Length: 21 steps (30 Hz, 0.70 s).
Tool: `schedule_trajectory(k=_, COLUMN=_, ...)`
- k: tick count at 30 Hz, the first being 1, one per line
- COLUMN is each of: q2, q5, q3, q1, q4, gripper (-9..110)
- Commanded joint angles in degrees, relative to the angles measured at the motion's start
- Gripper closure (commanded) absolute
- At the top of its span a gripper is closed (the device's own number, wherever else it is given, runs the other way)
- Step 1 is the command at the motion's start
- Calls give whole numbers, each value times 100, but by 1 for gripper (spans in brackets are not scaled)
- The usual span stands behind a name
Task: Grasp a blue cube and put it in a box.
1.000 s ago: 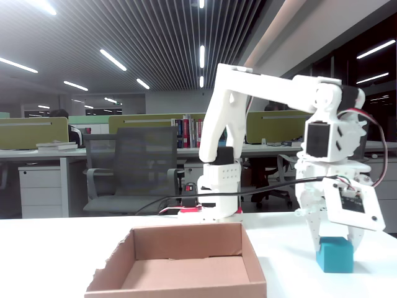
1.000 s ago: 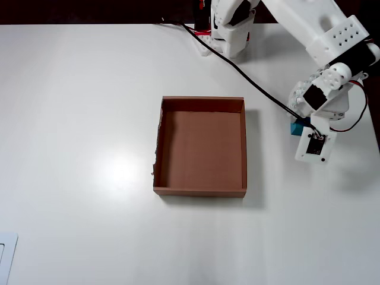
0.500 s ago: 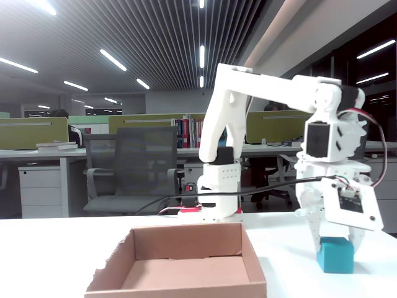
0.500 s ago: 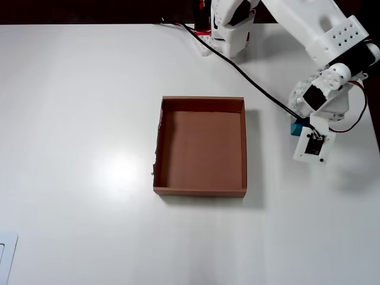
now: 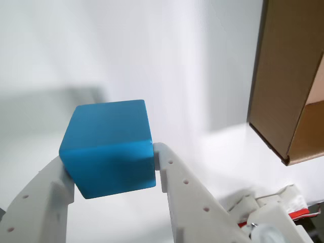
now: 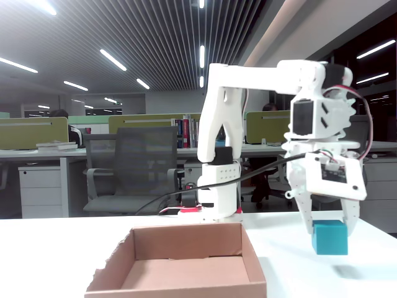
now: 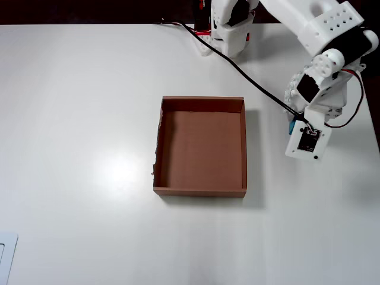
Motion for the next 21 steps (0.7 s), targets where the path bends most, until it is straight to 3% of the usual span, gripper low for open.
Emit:
schedule_trajectory(k=1, q2=545, q5=26, q3=-334, q1=132, q4=88, gripper=88)
schedule_trajectory(k=21, q2=1661, q5=-44, q3=-642, q1=2232, q4=729, gripper=88)
